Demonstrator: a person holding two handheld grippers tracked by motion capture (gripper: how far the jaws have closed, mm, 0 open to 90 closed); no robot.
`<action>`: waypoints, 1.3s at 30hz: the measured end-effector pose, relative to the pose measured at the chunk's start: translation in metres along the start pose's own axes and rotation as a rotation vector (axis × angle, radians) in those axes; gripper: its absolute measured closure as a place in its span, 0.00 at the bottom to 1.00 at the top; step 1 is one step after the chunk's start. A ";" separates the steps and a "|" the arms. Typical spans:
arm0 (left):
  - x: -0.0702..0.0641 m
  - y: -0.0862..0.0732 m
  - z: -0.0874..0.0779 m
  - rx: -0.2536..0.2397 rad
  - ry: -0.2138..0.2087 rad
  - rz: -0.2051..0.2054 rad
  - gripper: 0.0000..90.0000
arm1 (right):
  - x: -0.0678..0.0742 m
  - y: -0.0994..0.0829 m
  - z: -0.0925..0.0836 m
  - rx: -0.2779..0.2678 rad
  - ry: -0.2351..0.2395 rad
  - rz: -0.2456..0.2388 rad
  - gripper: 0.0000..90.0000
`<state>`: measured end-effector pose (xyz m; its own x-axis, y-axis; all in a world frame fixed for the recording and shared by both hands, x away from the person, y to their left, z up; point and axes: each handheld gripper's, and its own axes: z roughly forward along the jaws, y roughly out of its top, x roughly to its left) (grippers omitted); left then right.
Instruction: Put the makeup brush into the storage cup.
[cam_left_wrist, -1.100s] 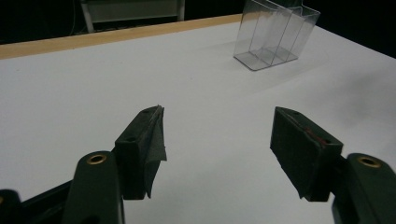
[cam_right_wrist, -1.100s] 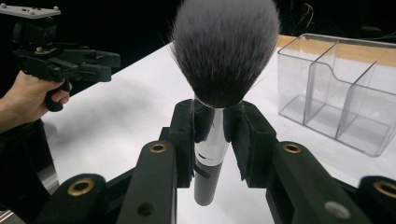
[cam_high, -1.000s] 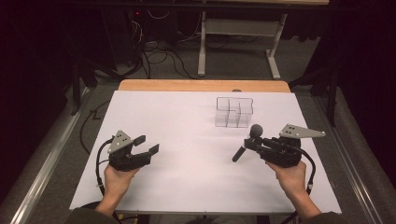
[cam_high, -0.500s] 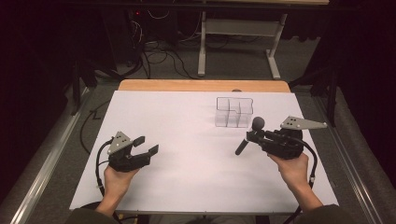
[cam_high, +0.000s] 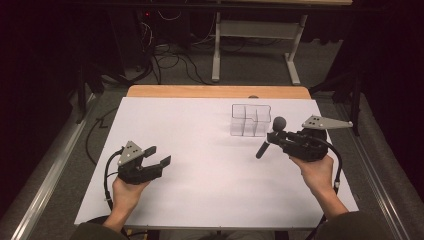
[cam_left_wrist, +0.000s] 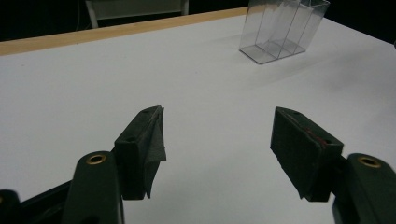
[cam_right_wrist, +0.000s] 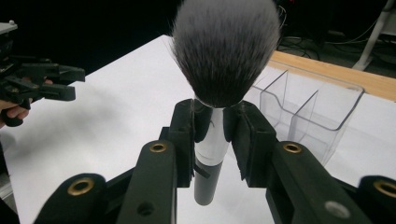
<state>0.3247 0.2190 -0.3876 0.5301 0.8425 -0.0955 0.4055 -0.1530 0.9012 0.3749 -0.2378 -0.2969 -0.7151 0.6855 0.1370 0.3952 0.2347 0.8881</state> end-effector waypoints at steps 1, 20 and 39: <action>0.000 0.000 0.000 0.000 0.000 0.000 0.39 | 0.000 0.001 0.000 0.001 -0.003 -0.001 0.81; 0.000 0.000 0.000 -0.002 -0.008 -0.009 0.38 | -0.017 0.023 0.006 -0.007 -0.042 0.027 0.81; -0.001 0.000 -0.001 -0.012 -0.010 -0.009 0.37 | -0.034 0.044 0.016 0.013 -0.112 0.034 0.81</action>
<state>0.3234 0.2186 -0.3866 0.5343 0.8384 -0.1078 0.4010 -0.1392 0.9054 0.4261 -0.2401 -0.2691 -0.6321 0.7661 0.1164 0.4265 0.2185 0.8777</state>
